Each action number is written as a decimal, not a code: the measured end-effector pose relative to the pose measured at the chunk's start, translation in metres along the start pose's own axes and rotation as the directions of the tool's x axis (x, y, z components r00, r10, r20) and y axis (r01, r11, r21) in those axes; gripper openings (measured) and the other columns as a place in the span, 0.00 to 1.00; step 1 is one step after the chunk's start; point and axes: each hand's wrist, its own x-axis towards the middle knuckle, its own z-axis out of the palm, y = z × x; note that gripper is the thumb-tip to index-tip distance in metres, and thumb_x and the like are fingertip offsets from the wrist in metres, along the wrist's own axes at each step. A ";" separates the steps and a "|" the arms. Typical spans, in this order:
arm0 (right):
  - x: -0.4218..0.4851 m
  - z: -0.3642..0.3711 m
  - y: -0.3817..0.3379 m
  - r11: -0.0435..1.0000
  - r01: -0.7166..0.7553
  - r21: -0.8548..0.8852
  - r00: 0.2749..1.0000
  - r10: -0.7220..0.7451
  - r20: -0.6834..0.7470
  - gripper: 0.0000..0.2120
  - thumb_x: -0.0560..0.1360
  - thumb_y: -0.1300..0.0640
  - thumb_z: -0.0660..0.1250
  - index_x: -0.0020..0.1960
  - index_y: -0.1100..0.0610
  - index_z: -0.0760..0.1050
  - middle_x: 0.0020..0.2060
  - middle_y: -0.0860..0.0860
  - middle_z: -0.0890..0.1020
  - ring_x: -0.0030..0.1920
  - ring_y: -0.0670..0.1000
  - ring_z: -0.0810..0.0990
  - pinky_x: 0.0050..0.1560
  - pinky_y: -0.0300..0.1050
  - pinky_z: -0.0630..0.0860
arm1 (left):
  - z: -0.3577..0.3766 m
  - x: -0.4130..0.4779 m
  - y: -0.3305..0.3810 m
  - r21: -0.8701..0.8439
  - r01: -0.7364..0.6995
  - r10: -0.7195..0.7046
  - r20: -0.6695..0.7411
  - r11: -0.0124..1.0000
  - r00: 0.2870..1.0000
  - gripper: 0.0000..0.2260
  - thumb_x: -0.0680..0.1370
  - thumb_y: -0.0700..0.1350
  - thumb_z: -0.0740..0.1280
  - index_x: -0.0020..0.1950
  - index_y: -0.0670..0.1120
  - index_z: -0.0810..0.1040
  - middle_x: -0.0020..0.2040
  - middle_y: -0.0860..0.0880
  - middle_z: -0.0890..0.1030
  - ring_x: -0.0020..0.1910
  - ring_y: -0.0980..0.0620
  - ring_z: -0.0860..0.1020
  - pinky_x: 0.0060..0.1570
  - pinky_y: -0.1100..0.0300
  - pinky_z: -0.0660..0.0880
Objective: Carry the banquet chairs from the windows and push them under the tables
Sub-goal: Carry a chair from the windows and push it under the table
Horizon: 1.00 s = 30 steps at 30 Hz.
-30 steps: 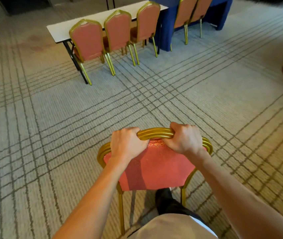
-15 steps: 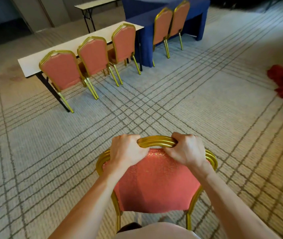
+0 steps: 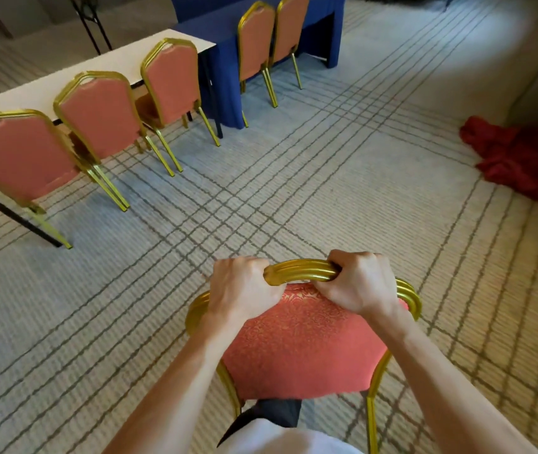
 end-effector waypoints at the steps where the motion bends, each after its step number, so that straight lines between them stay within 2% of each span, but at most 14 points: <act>1: 0.023 0.004 0.009 1.000 -0.015 -0.012 1.000 0.015 -0.007 0.22 0.66 0.34 0.62 0.30 0.53 0.68 0.22 0.49 0.74 0.27 0.59 0.76 0.31 0.44 0.72 | 0.009 0.026 -0.003 -0.011 -0.015 0.015 -0.003 1.000 1.000 0.20 0.66 0.55 0.77 0.27 0.47 0.70 0.24 0.49 0.76 0.24 0.43 0.75 0.30 0.60 0.60; 5: 0.092 0.007 0.035 0.998 -0.061 -0.034 0.998 0.060 -0.031 0.22 0.66 0.33 0.61 0.29 0.52 0.66 0.21 0.49 0.73 0.26 0.60 0.75 0.30 0.42 0.67 | 0.030 0.110 -0.009 -0.061 -0.090 0.092 0.029 0.994 0.995 0.19 0.64 0.54 0.77 0.27 0.49 0.68 0.25 0.49 0.77 0.25 0.44 0.76 0.31 0.61 0.59; 8: 0.138 0.006 0.051 0.992 -0.114 -0.046 0.993 0.113 -0.027 0.23 0.65 0.32 0.59 0.30 0.51 0.66 0.23 0.49 0.75 0.29 0.60 0.77 0.32 0.45 0.74 | 0.040 0.168 -0.013 -0.089 -0.131 0.133 0.024 0.987 0.991 0.21 0.64 0.52 0.78 0.28 0.51 0.65 0.25 0.49 0.77 0.26 0.44 0.77 0.31 0.61 0.59; 11: 0.185 0.007 0.069 0.987 -0.151 -0.045 0.988 0.149 -0.044 0.24 0.64 0.31 0.58 0.31 0.52 0.69 0.24 0.50 0.77 0.30 0.60 0.79 0.34 0.46 0.75 | 0.051 0.225 -0.013 -0.070 -0.154 0.155 0.013 0.986 0.988 0.17 0.63 0.53 0.78 0.27 0.47 0.71 0.26 0.49 0.78 0.26 0.43 0.78 0.30 0.60 0.60; 16: 0.275 0.020 0.124 0.988 -0.137 -0.068 0.987 0.130 -0.095 0.23 0.65 0.33 0.63 0.30 0.54 0.71 0.23 0.50 0.76 0.29 0.60 0.79 0.32 0.44 0.72 | 0.088 0.328 -0.010 -0.059 -0.200 0.199 -0.016 0.978 0.980 0.16 0.64 0.53 0.76 0.28 0.46 0.72 0.26 0.48 0.78 0.27 0.42 0.78 0.30 0.59 0.61; 20: 0.344 0.038 0.173 0.989 -0.137 -0.055 0.985 0.130 -0.109 0.22 0.66 0.38 0.72 0.30 0.55 0.70 0.23 0.52 0.77 0.30 0.61 0.79 0.33 0.45 0.71 | 0.122 0.407 -0.005 -0.037 -0.212 0.211 -0.020 0.977 0.977 0.18 0.65 0.54 0.76 0.27 0.46 0.71 0.26 0.48 0.77 0.27 0.42 0.78 0.31 0.60 0.58; 25: 0.440 0.053 0.236 0.994 -0.112 0.001 0.990 0.112 -0.090 0.23 0.65 0.33 0.62 0.30 0.52 0.68 0.23 0.51 0.77 0.30 0.59 0.80 0.33 0.46 0.74 | 0.159 0.508 0.009 -0.035 -0.200 0.200 0.010 0.979 0.980 0.18 0.65 0.54 0.74 0.27 0.46 0.71 0.26 0.48 0.78 0.28 0.42 0.78 0.30 0.59 0.60; 30: 0.526 0.056 0.283 0.996 -0.083 0.025 0.991 0.085 -0.107 0.22 0.65 0.33 0.62 0.30 0.51 0.66 0.23 0.50 0.77 0.28 0.58 0.79 0.32 0.45 0.74 | 0.182 0.600 0.017 -0.016 -0.209 0.209 -0.022 0.978 0.978 0.18 0.64 0.54 0.75 0.27 0.47 0.70 0.25 0.48 0.76 0.26 0.42 0.76 0.30 0.60 0.59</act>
